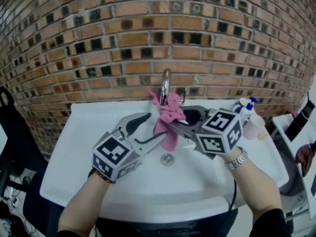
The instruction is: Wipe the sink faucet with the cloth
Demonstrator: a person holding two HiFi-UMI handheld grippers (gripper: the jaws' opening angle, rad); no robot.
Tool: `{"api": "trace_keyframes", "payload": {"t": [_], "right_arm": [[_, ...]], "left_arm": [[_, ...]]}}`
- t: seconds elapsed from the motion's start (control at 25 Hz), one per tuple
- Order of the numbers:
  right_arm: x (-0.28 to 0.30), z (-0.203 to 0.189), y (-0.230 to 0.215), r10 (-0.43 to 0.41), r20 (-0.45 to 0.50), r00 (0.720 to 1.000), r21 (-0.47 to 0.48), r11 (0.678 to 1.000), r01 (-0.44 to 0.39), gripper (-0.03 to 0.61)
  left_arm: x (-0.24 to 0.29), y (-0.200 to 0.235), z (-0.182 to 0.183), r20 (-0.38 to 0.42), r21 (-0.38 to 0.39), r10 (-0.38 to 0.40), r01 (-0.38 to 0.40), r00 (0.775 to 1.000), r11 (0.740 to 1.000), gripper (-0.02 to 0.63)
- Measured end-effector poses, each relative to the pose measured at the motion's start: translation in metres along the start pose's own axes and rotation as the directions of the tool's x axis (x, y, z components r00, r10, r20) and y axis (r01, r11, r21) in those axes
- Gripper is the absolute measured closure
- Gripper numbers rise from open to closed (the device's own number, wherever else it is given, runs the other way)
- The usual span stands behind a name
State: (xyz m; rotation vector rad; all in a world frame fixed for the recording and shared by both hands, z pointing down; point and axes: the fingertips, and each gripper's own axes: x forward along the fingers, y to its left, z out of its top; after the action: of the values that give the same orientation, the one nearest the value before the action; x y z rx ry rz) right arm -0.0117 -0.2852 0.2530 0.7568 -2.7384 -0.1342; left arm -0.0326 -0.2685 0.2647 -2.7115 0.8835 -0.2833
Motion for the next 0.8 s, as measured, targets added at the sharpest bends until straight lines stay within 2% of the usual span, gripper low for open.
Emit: {"api": "trace_keyframes", "payload": {"t": [0.16, 0.28, 0.52, 0.72, 0.8], "right_arm": [[-0.006, 0.001, 0.029, 0.137, -0.018, 0.990, -0.050, 0.989, -0.138, 0.443], [-0.012, 0.000, 0.051, 0.256, -0.043, 0.966, -0.089, 0.962, -0.259, 0.443], [-0.025, -0.004, 0.084, 0.434, -0.102, 0.895, -0.124, 0.887, -0.445, 0.443], [-0.037, -0.009, 0.111, 0.561, -0.168, 0.811, -0.134, 0.802, -0.582, 0.445], [-0.040, -0.010, 0.119, 0.592, -0.186, 0.784, -0.122, 0.778, -0.616, 0.443]], "left_arm": [[-0.003, -0.015, 0.000, -0.027, 0.099, -0.028, 0.031, 0.999, 0.995, 0.305], [-0.009, -0.025, 0.000, -0.038, 0.177, -0.069, 0.075, 0.997, 0.981, 0.299], [-0.022, -0.046, 0.003, -0.065, 0.263, -0.148, 0.160, 0.987, 0.951, 0.295], [-0.030, -0.069, 0.005, -0.107, 0.334, -0.210, 0.234, 0.972, 0.913, 0.295], [-0.034, -0.078, 0.005, -0.116, 0.355, -0.228, 0.255, 0.967, 0.899, 0.304]]}}
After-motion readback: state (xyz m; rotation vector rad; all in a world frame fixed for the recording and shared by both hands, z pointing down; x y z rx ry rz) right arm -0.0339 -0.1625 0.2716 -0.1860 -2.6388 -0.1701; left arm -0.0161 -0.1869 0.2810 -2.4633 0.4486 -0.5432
